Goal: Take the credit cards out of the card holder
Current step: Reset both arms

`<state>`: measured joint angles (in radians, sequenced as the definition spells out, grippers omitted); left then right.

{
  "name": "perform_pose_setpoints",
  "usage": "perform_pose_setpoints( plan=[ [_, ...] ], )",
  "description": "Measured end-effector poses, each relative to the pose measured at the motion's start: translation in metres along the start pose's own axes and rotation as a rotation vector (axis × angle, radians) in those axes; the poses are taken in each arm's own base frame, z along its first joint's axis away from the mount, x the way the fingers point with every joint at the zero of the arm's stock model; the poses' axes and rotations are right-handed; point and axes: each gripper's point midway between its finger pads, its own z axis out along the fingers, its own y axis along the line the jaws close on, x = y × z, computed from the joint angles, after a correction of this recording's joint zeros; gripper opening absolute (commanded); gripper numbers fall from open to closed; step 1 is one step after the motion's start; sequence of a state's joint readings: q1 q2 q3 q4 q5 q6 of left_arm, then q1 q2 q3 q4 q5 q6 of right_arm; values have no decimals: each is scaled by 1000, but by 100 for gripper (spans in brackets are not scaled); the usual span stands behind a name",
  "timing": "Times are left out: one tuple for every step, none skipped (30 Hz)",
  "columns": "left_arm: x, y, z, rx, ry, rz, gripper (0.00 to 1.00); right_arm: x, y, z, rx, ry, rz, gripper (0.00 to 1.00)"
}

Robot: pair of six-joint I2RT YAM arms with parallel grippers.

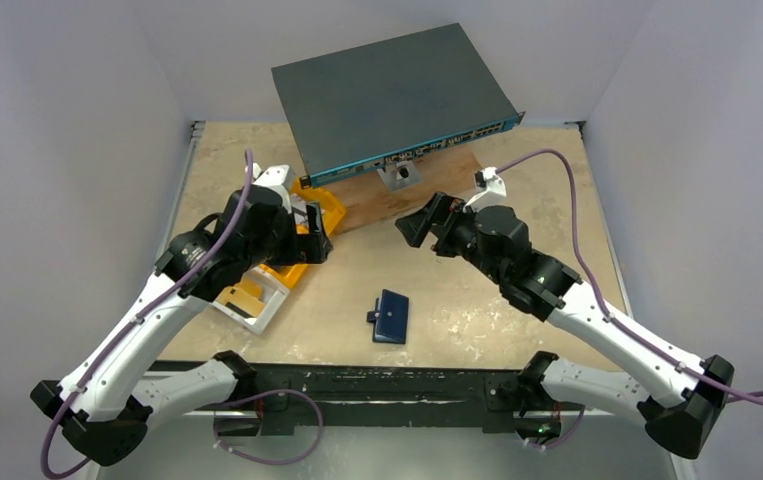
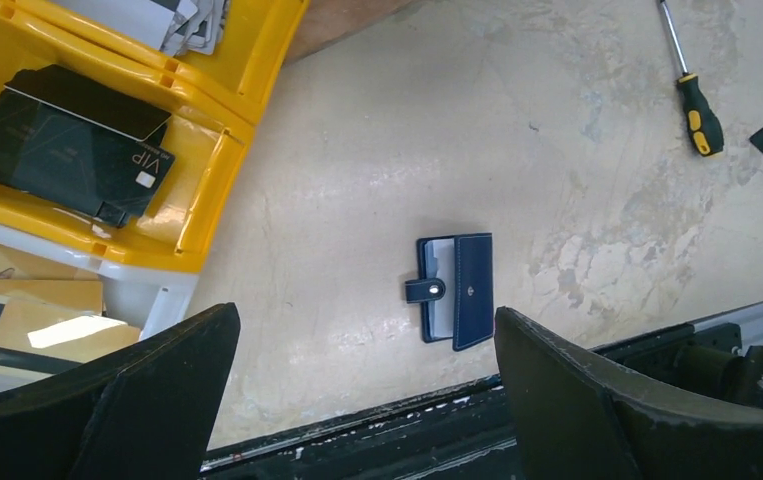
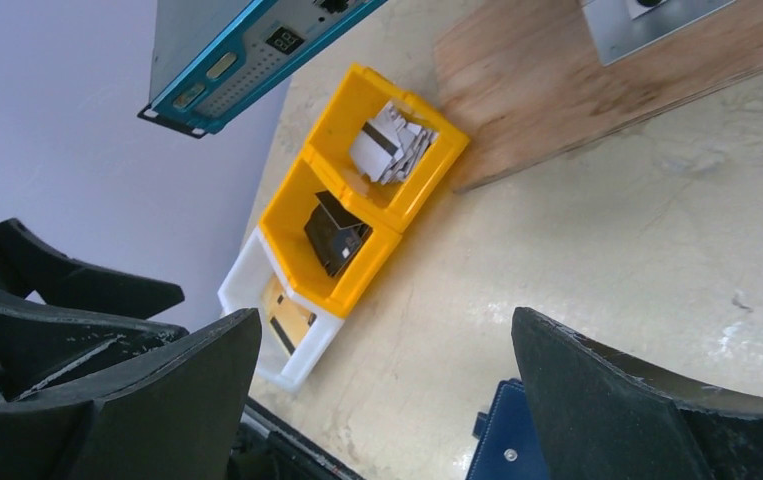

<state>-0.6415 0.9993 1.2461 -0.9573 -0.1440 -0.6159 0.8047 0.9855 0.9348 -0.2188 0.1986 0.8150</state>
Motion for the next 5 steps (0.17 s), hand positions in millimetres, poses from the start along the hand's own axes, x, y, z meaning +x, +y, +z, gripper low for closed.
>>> perform_pose_setpoints(
  plan=[
    [1, 2, 0, -8, 1, 3, 99, -2, -2, -1, 7, -11, -5, 99],
    [1, 3, -1, -13, -1, 8, 99, -4, -3, -2, 14, -18, -10, 99],
    [0, 4, -1, -16, -3, 9, 99, -5, -4, -2, 19, -23, -14, 99],
    [0, 5, -2, -18, -8, 10, 99, -5, -5, -2, 24, -26, -17, 99],
    [-1, 5, -3, -19, -12, 10, 100, -5, -7, -2, 31, -28, -21, 99]
  ],
)
